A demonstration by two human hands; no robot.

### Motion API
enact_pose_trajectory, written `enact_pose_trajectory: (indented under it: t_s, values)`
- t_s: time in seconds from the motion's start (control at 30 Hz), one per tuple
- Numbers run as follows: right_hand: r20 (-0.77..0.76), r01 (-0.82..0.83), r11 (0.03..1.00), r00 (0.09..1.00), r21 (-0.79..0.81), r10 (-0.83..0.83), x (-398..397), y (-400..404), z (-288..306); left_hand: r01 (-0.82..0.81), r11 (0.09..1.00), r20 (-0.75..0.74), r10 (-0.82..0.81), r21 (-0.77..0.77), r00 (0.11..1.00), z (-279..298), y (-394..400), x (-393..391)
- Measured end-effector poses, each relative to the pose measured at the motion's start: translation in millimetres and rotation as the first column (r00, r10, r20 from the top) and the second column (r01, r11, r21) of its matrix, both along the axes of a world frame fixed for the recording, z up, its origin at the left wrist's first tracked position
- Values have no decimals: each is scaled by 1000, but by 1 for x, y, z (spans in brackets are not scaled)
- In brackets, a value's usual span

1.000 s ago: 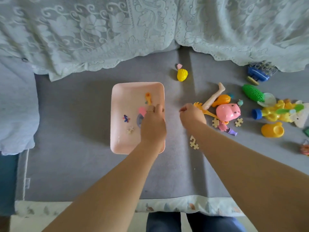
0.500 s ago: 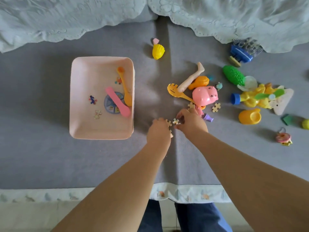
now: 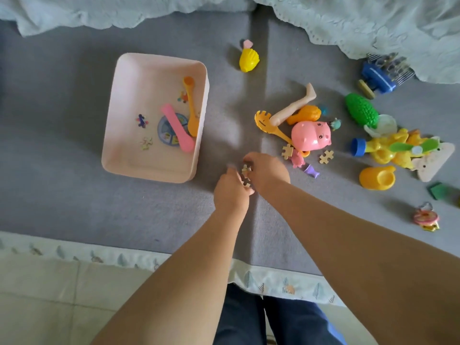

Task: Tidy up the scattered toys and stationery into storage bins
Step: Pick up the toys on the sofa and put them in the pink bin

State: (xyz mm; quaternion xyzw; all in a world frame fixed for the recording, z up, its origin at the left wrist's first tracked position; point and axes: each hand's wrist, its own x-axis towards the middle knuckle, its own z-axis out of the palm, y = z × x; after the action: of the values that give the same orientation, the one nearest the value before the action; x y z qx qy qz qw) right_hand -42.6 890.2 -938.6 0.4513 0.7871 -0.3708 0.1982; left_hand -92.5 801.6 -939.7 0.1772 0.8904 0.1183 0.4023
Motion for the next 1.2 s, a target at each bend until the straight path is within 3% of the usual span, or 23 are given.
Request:
enact_pose_trajectory:
  t_s: [0.13,0.23,0.4,0.53,0.6,0.7,0.87,1.0,1.2]
  values:
    - [162,-93,984,984,153,67,-15,-13,-6,-5,999,11,5,39,1000,-1,-12,-10]
    - [183,-42,987,983,154,13,-23,-17,0,48,995,-34,-46,88,998,3,-17,-23]
    - [-26,185,972,983,147,-183,-44,-6,34,65,957,-166,-19,282,986,45,-13,-56]
    - [-294,340,935,888,-97,-354,-89,-3,68,-73,940,-240,159,332,958,83,-11,-104]
    - [-341,342,920,856,-190,-388,-110,-3,78,-81,935,-295,189,344,937,97,-11,-123]
    - [-321,334,927,870,-173,-374,-127,4,82,-136,944,-296,228,301,928,106,-5,-143]
    - [-224,373,927,902,-28,-369,-128,38,73,58,974,-398,34,217,917,91,33,-159]
    - [-171,400,913,908,82,-382,-130,78,63,258,906,-390,-116,335,914,79,88,-169]
    - [-144,376,899,925,223,-351,-145,127,27,467,835,-396,-340,290,853,55,170,-187]
